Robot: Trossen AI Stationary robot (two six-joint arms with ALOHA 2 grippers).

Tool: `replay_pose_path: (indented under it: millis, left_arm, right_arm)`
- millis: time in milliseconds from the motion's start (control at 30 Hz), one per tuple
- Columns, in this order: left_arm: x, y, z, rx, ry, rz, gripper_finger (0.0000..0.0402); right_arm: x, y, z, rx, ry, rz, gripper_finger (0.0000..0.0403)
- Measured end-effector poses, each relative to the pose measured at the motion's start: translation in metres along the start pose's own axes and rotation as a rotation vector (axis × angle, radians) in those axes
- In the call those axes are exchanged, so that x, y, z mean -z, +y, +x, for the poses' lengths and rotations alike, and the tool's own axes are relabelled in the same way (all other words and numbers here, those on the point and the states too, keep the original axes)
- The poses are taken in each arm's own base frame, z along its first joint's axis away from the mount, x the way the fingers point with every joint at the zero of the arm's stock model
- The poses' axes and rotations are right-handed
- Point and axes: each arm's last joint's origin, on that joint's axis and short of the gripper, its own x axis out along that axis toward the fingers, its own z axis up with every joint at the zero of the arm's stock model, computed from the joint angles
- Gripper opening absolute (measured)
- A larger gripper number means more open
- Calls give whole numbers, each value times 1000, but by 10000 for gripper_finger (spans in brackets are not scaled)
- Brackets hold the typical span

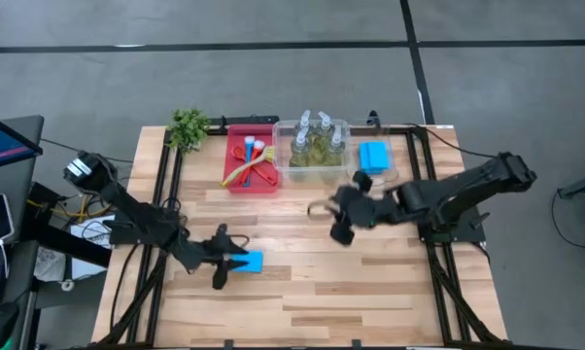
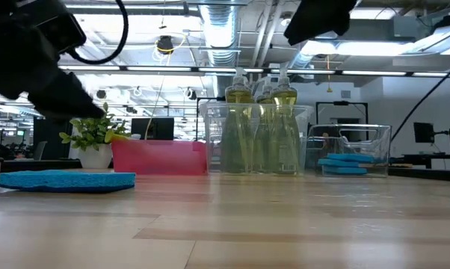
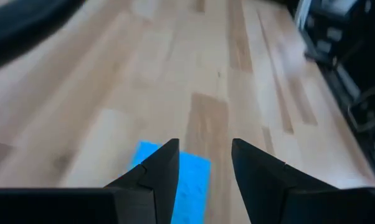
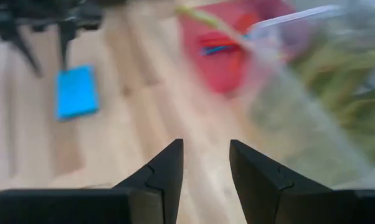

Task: Pick & Place Kitchen Sink Supplies
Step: Put the blue dishwashing sponge into the transparent bin

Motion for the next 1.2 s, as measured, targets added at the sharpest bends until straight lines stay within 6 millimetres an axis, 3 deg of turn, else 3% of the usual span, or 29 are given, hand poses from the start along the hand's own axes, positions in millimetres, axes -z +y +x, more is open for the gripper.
replay_pose_path:
  millis: [267, 433, 967, 1200]
  left_arm:
    - [11, -35, 36, -108, 349, 219, 149]
    - [9, -47, 45, -167, 391, 276, 149]
    - [9, -41, 44, -246, 410, 306, 149]
    - [-2, -43, 37, -219, 372, 288, 149]
  right_arm:
    - [23, 42, 0, -101, 59, -62, 123]
    - [29, 55, 0, -135, 60, -72, 123]
    - [22, 60, 1, -134, -18, -23, 123]
    - [21, 61, 1, -142, -32, -16, 123]
